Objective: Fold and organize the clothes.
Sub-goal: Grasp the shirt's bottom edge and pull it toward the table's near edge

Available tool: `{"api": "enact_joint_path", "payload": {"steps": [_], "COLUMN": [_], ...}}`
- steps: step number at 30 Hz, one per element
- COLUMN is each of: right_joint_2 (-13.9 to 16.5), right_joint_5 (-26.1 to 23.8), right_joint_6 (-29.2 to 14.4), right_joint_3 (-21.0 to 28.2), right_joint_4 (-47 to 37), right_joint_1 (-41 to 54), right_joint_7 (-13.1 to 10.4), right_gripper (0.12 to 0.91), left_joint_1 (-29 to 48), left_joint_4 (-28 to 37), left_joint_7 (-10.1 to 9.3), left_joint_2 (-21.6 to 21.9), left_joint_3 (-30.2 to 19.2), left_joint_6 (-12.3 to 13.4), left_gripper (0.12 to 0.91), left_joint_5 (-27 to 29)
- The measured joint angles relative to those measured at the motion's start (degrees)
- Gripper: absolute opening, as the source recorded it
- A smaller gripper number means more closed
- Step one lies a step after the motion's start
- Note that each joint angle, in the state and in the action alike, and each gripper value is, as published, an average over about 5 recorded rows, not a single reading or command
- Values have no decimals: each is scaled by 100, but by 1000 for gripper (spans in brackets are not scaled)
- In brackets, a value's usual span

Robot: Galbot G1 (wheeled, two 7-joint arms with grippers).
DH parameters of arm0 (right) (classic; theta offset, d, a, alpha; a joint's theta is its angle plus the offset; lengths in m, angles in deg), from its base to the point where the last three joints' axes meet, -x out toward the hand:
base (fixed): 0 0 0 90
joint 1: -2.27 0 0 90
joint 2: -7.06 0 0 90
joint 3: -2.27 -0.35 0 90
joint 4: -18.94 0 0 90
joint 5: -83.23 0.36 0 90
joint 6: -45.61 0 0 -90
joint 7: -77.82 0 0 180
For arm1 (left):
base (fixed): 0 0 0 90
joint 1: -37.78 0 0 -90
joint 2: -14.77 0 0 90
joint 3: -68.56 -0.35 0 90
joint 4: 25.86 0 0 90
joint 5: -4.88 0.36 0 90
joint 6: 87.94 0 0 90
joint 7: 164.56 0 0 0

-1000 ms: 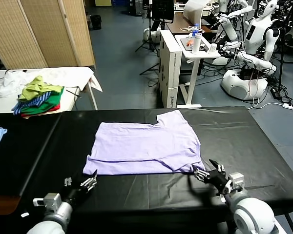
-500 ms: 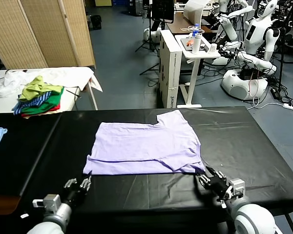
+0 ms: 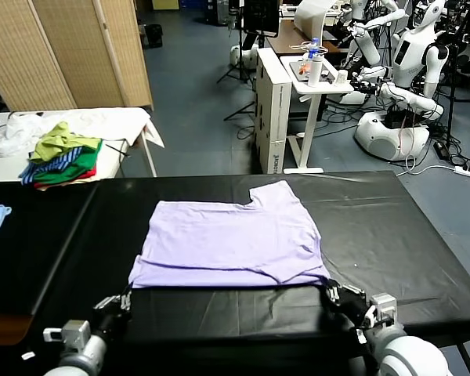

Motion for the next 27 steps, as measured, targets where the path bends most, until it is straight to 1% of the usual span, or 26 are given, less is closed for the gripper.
{"api": "enact_joint_path", "payload": {"steps": [4,10,12,13,15,16,17,19,21,23,24,25,26,27], "right_joint_2": [35,42,55,68,103,124,144,186,222,247,254,262,275,294], "right_joint_5": [-14,-68,-79,-82,-79,-71,-60,-23,48,169,239,323,428,539], "right_joint_6": [29,115,175,212,298,349,398,465,491,491,491,489,475,443], "right_joint_3": [-101,-105,-114,-127,-167,-193,-220,-283,-362,-454,-501,-548,-595,-634], "right_joint_4": [148,336,395,432,524,577,635,765,897,1022,1072,1112,1139,1148], "right_joint_1": [-219,-466,-526,-560,-632,-671,-713,-806,-895,-946,-949,-932,-891,-826], "right_joint_7": [27,40,45,48,50,48,43,30,21,16,11,3,-17,-43], "right_gripper": [140,144,180,216,323,361,437,551,702,811,849,870,892,899], "left_joint_1": [-317,-721,-836,-890,-985,-1026,-1063,-1128,-1192,-1261,-1295,-1329,-1362,-1392], "left_joint_4": [-197,-423,-470,-489,-520,-538,-558,-606,-665,-733,-769,-809,-854,-899], "left_joint_7": [-5,-5,-4,-4,-8,-21,-42,-101,-177,-248,-280,-307,-331,-349], "left_joint_2": [-3,-9,-16,-24,-44,-56,-70,-98,-128,-153,-163,-171,-177,-182], "left_joint_3": [85,245,299,322,359,371,380,394,410,437,452,471,491,513], "left_joint_6": [-41,-75,-77,-77,-83,-88,-95,-120,-170,-248,-293,-339,-385,-429], "left_gripper": [145,145,145,145,151,156,180,264,376,490,547,604,679,736], "left_joint_5": [115,160,167,170,172,173,174,174,174,175,175,175,172,167]}}
